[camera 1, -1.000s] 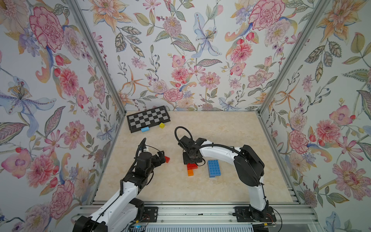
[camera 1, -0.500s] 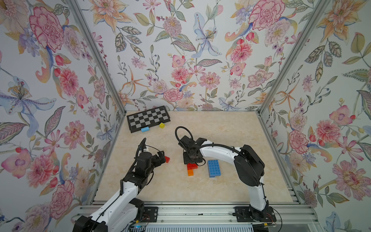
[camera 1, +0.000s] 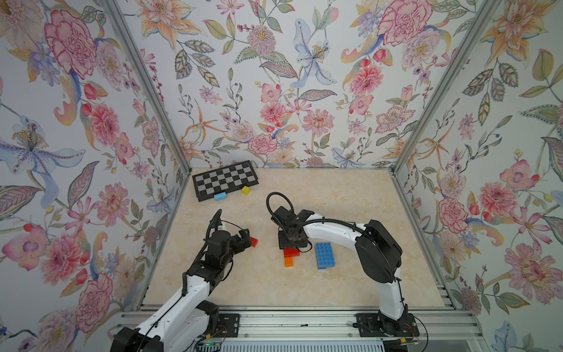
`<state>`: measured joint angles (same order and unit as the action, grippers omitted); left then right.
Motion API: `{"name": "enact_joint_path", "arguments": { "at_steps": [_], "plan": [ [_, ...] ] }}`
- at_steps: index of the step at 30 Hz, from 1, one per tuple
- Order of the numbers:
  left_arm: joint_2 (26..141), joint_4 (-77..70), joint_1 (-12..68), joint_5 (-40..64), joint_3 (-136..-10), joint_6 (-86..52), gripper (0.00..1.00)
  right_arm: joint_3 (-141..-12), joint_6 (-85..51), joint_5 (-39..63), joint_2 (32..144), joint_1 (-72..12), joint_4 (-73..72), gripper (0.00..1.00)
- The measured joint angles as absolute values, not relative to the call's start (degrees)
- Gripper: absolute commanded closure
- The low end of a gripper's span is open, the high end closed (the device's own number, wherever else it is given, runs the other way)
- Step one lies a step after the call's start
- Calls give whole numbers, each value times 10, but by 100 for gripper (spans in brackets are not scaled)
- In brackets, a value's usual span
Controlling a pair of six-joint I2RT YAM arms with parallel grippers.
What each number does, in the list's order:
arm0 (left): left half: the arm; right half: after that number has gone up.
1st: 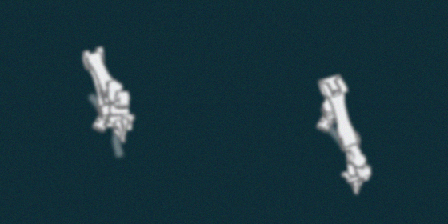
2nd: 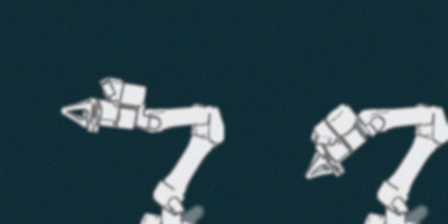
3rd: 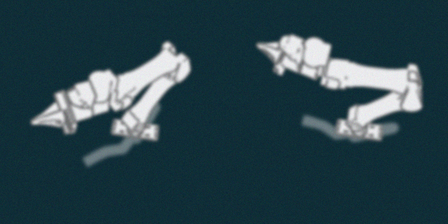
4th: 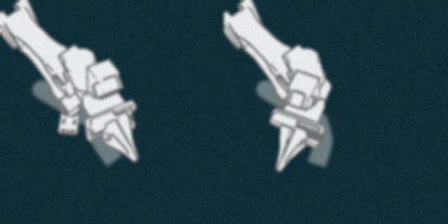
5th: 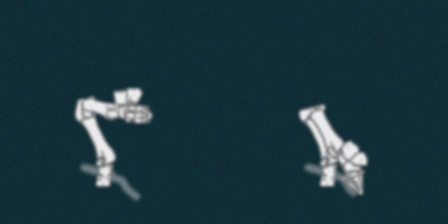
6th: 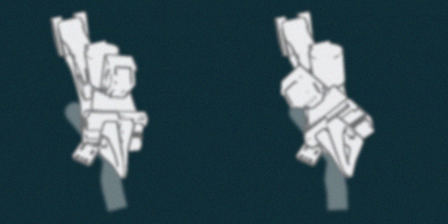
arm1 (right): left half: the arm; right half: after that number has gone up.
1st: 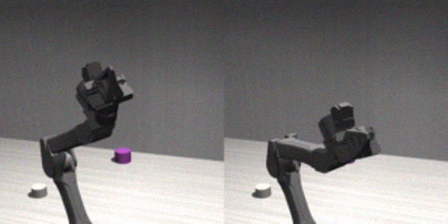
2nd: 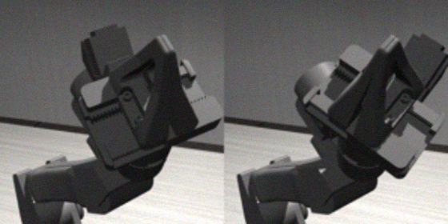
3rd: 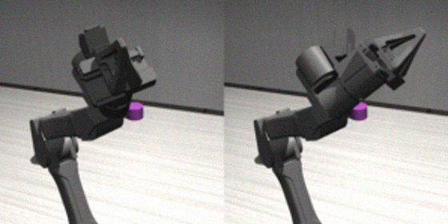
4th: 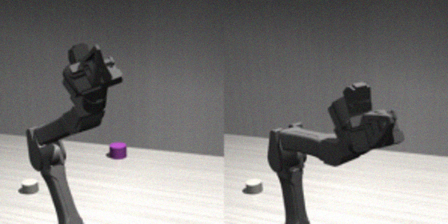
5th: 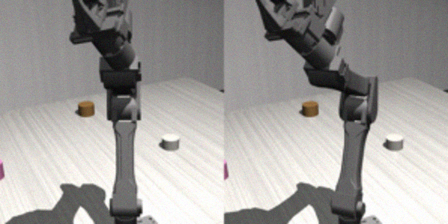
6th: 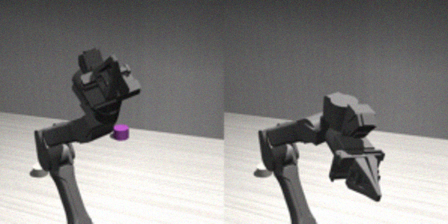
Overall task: Assemble a rectangle with lego
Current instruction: Assemble the lego brick with the lego brick.
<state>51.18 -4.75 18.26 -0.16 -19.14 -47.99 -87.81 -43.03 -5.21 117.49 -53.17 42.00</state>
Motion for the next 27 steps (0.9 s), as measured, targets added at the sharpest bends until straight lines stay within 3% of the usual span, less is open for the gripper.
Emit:
{"name": "enact_joint_path", "arguments": {
  "at_steps": [6,15,22,27],
  "plan": [
    [512,-48,183,-2,-191,-480,1,-896,-435,-54,1186,-533,440,64],
    [528,-48,183,-2,-191,-477,1,-908,-438,-58,1190,-536,453,42],
    [540,-42,183,-2,-195,-473,1,-911,-437,-61,1190,-536,461,14],
    [541,-40,183,-2,-201,-471,1,-911,-435,-66,1189,-536,470,8]
  ]
}}
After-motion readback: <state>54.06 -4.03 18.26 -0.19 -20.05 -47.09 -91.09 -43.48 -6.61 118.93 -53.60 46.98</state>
